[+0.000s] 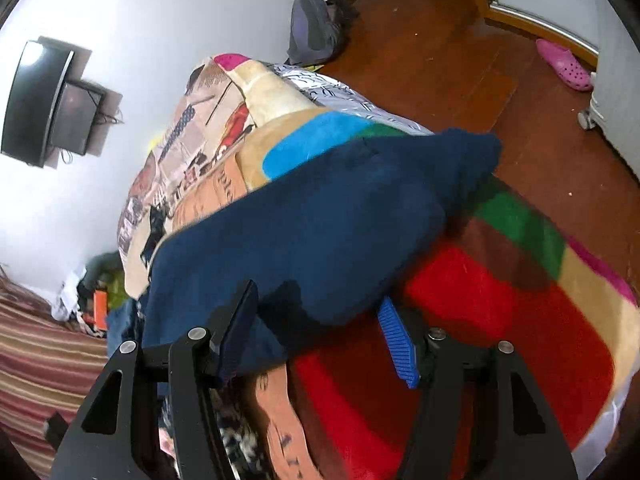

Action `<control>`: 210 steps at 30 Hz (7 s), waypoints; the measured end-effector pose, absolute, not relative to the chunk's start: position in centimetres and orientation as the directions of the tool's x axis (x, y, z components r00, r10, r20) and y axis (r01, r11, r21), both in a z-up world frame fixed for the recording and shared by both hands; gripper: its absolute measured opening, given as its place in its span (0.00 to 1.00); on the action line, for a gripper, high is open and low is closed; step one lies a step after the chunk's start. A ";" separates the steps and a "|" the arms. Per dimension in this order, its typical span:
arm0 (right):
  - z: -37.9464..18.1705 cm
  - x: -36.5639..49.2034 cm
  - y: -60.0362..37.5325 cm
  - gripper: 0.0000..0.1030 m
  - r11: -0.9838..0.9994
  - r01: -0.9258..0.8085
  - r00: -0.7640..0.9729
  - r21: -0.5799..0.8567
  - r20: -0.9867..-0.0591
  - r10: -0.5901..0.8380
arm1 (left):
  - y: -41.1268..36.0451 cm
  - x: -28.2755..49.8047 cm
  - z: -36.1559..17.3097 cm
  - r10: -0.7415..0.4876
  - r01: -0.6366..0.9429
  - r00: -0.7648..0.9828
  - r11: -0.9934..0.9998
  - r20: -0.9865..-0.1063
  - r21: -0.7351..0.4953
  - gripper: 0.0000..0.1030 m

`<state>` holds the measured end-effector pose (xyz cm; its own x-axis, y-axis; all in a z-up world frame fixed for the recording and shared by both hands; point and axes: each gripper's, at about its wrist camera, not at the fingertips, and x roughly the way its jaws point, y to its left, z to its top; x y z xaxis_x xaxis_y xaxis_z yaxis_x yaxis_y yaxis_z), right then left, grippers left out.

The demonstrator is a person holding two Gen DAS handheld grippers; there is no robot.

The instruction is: Fold large clothes

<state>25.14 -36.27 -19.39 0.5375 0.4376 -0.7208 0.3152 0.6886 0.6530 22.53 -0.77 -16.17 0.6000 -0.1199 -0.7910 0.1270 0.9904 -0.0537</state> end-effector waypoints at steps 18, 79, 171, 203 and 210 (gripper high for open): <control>-3.9 24.6 -23.8 0.06 0.859 -0.198 0.650 0.472 -0.593 0.475 | 3.4 21.4 -14.9 -0.070 0.049 0.645 0.998 -0.761 -0.050 0.70; -8.9 21.1 -23.6 0.43 0.981 -0.163 0.530 0.105 -0.829 0.177 | 0.2 23.6 -21.3 0.041 0.172 0.564 0.971 -0.824 0.166 0.49; -15.4 45.2 -7.4 0.54 0.936 -0.347 0.394 0.062 -0.896 0.205 | 9.5 47.5 -22.9 -0.101 0.003 0.480 0.994 -0.872 -0.114 0.59; -6.7 38.4 -10.9 0.10 0.905 -0.413 0.536 0.100 -0.777 0.330 | 6.9 39.0 -12.8 -0.141 0.129 0.654 0.989 -0.743 -0.075 0.10; -4.3 31.5 -12.7 0.09 0.892 -0.444 0.576 0.087 -0.735 0.359 | 7.3 31.3 -10.9 -0.225 0.184 0.652 0.973 -0.724 -0.137 0.10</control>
